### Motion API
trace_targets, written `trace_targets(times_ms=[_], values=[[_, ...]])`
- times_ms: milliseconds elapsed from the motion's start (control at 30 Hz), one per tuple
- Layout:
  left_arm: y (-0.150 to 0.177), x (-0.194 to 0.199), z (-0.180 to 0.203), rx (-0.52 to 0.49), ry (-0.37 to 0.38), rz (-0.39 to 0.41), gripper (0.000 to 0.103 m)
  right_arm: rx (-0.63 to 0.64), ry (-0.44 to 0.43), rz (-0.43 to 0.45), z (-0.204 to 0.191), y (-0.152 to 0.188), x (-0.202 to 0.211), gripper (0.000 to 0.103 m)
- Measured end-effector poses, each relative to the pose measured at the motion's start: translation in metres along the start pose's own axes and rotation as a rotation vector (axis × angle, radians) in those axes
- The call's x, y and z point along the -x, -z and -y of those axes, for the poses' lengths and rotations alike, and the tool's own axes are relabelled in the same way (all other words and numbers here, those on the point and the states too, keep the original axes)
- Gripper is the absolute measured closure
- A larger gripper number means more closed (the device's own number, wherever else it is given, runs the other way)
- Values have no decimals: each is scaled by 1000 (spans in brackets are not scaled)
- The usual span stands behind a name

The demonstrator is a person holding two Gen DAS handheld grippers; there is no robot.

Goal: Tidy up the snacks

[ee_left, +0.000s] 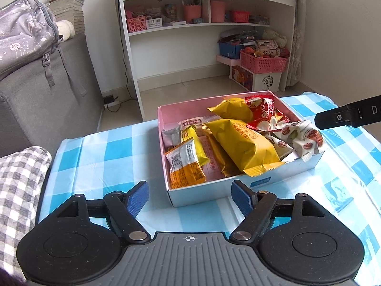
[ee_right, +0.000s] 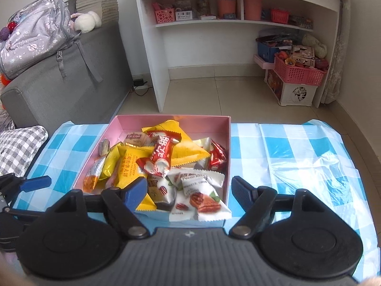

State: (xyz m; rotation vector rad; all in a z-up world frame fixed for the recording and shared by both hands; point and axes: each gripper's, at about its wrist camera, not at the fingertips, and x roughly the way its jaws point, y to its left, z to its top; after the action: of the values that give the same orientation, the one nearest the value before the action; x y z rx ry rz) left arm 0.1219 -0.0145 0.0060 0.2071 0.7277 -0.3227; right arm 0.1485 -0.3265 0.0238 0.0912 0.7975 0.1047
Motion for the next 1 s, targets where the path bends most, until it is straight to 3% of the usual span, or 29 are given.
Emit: trace_targets(times_ms=[567, 1000], values=[[35, 45, 30, -60, -3, -27, 11, 47, 39, -66, 1, 54, 34, 20], [50, 53, 31, 9, -13, -74, 8, 164, 53, -87, -20, 87, 47, 13]])
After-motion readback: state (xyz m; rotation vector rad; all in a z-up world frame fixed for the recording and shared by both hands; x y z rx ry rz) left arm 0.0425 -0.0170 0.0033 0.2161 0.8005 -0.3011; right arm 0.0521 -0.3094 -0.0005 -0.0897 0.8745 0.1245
